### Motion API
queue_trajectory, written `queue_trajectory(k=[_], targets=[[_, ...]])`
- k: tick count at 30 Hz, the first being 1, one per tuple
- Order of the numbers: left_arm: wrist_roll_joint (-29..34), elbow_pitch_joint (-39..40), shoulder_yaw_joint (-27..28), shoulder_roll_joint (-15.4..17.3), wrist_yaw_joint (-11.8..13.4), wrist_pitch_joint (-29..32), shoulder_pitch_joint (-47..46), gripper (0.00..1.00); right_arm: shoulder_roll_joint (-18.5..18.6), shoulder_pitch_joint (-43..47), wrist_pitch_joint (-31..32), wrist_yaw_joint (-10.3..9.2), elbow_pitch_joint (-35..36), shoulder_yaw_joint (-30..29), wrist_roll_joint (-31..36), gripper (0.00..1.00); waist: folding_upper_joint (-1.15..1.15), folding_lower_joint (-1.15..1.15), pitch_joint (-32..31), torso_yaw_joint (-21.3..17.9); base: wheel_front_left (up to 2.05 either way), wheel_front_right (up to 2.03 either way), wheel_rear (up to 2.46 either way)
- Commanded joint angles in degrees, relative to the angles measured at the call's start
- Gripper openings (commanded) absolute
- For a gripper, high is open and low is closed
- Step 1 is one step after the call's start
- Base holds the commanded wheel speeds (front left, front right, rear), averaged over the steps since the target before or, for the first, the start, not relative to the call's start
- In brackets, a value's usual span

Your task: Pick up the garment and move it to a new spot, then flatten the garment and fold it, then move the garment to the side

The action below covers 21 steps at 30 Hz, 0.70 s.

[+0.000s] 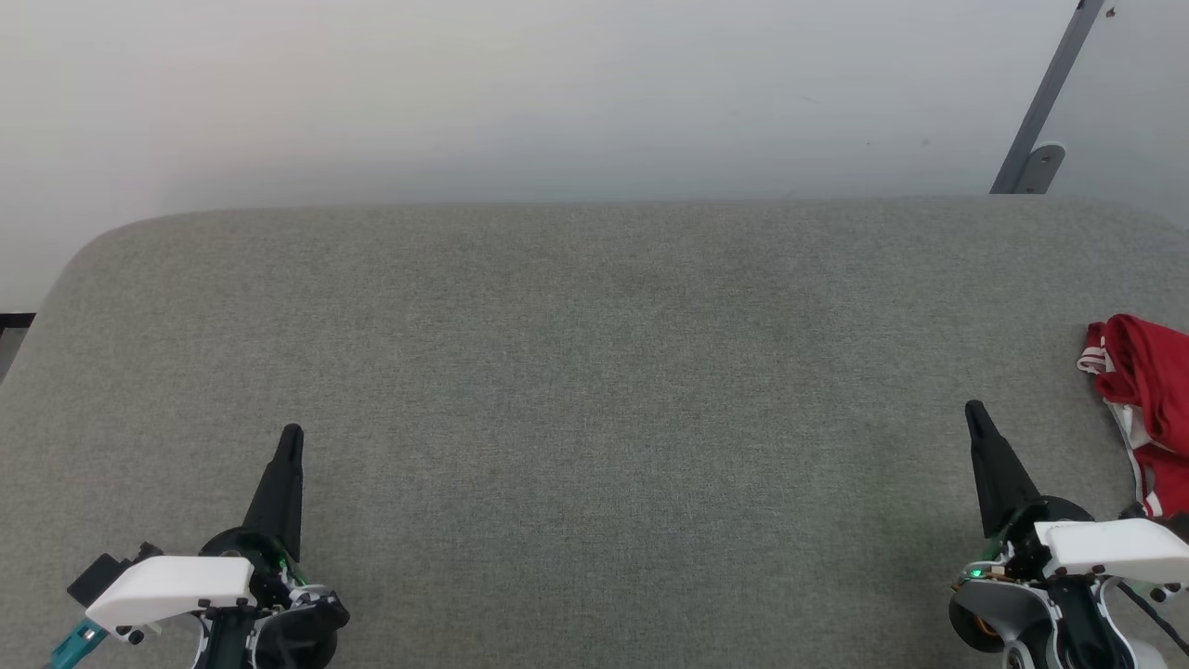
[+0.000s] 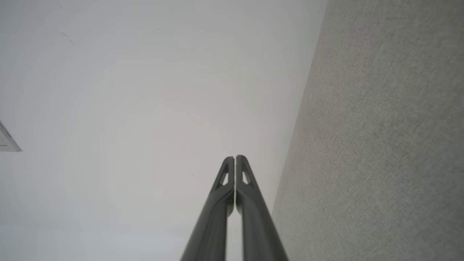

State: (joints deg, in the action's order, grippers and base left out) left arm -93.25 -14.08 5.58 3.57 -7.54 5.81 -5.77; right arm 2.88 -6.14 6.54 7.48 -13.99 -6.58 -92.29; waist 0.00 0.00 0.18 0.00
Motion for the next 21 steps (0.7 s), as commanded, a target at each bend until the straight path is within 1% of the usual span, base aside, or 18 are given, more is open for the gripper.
queue_trajectory(k=[1,21], targets=[[0.3,0.0,0.2,-0.1,0.1,0.3,-0.8,0.0,-0.1,-0.2,0.2,0.02,-0.2,0.0,-0.2,0.0,0.0,0.0,0.0,0.0,0.0,0.0,0.0],[0.5,0.0,0.4,-0.3,0.1,0.4,-0.9,0.0,-0.1,-0.2,0.2,0.02,-0.2,0.0,-0.2,0.0,0.0,0.0,0.0,0.0,0.0,0.0,0.0]])
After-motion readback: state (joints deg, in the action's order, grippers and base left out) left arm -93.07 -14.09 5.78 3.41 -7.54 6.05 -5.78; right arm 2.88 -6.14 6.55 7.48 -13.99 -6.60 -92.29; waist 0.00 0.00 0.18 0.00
